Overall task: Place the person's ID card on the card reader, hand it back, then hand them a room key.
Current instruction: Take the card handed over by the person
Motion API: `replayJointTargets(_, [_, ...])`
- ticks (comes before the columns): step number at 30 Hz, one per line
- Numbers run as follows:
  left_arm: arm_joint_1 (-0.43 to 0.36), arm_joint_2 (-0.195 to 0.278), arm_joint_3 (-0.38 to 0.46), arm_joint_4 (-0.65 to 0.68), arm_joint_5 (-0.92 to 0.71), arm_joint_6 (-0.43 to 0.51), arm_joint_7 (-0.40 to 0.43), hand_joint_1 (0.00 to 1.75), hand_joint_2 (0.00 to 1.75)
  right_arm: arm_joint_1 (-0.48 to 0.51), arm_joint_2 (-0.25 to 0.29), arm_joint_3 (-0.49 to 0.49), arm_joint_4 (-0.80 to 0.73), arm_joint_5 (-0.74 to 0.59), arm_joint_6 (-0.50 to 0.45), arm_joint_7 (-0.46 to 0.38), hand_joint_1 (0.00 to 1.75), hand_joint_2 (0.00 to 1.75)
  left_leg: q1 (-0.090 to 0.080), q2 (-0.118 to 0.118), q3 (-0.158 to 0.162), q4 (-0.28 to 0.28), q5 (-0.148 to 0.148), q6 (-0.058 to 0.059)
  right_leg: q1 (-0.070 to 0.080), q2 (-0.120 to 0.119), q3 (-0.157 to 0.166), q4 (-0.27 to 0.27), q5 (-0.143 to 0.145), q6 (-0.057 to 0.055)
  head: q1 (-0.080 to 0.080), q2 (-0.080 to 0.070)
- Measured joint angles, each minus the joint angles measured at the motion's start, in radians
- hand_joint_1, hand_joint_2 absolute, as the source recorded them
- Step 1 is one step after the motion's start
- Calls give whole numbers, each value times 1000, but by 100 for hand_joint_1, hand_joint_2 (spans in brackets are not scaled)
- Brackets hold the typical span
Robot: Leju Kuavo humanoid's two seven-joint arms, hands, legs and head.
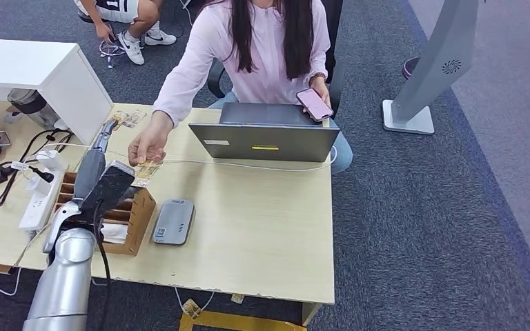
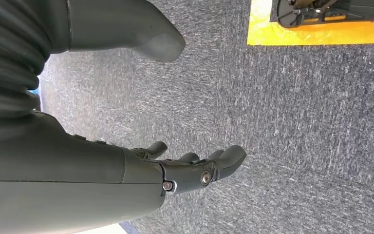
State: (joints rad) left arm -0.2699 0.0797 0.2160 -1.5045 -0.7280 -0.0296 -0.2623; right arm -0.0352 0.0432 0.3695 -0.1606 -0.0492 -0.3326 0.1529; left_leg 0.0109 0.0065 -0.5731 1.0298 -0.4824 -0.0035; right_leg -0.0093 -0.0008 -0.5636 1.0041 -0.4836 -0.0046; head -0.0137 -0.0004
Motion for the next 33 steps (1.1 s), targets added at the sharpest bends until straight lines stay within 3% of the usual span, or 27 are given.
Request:
replayJointTargets(13, [-40,154,-279,-60,-301,163,201,0,175,0,-11,10,1,5,25,-7,0,175,0,0,0,0,0,0,0,0,0,0,0,0,0,0])
replayJointTargets(22, [-65,227,-428,-84,-496,257,318,4,175,0,-15,22,2,14,47,-5,0,175,0,0,0,0,0,0,0,0,0,0,0,0,0,0])
replayJointTargets(26, [-69,240,-453,-86,-516,261,327,175,175,0,-17,28,2,18,51,-4,0,175,0,0,0,0,0,0,0,0,0,0,0,0,0,0])
replayJointTargets(33, [-69,256,-474,-91,-512,261,317,175,175,0,-19,34,3,22,53,-5,0,175,0,0,0,0,0,0,0,0,0,0,0,0,0,0])
